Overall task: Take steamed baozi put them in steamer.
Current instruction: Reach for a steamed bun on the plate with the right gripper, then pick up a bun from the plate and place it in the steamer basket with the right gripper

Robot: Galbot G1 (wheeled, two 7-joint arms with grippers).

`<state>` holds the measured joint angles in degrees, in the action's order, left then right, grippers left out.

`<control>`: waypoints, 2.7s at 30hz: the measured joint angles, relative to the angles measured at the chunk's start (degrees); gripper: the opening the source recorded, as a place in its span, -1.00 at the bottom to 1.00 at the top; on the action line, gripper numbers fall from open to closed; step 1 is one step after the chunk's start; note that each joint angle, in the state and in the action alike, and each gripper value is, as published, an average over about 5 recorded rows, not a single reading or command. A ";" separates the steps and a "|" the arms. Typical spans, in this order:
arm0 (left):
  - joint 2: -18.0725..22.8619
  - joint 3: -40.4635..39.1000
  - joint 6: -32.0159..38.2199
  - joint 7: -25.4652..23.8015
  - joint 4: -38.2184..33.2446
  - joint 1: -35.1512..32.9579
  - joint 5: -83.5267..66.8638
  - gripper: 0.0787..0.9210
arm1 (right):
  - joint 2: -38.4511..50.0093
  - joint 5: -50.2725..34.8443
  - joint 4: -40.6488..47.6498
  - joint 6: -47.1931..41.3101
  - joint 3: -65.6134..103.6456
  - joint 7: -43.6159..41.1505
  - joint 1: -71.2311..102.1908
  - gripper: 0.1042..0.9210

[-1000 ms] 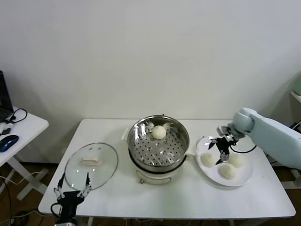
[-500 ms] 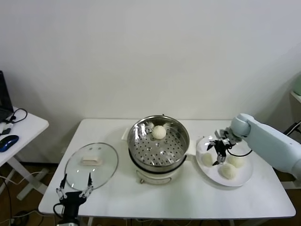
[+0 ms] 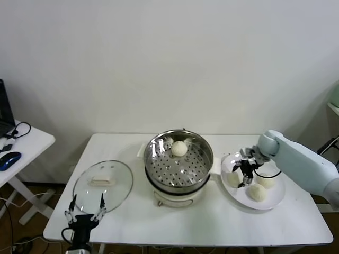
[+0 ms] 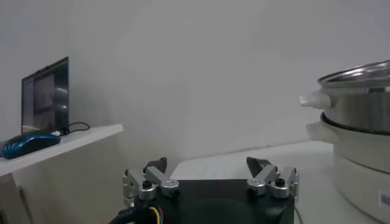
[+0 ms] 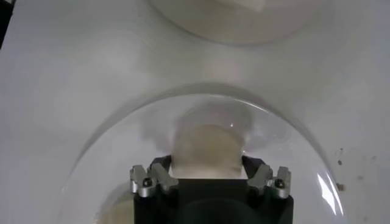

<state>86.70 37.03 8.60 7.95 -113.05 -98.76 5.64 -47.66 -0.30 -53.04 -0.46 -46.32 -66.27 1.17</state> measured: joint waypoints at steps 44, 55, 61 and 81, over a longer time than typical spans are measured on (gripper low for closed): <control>-0.05 -1.23 -0.30 0.68 -2.81 0.67 0.23 0.77 | -7.94 -48.12 -5.94 -13.21 -29.43 4.38 -38.24 0.55; -0.06 -1.23 -0.04 1.04 -3.00 0.36 0.29 0.77 | -17.27 -52.70 -5.52 -14.09 -33.50 5.97 -36.61 0.55; 0.04 -1.16 -0.36 1.11 -3.38 0.26 -0.40 0.77 | -21.33 -52.86 -4.59 -13.91 -35.41 6.26 -35.09 0.55; -0.63 -0.29 -0.65 1.13 -2.58 1.01 -2.25 0.77 | -26.59 -49.20 -2.05 -12.97 -37.40 6.11 -30.98 0.55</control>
<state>86.06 36.74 7.95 9.08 -115.63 -97.75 3.39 -74.25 -49.50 -55.09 -13.43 -83.72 -60.16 -29.81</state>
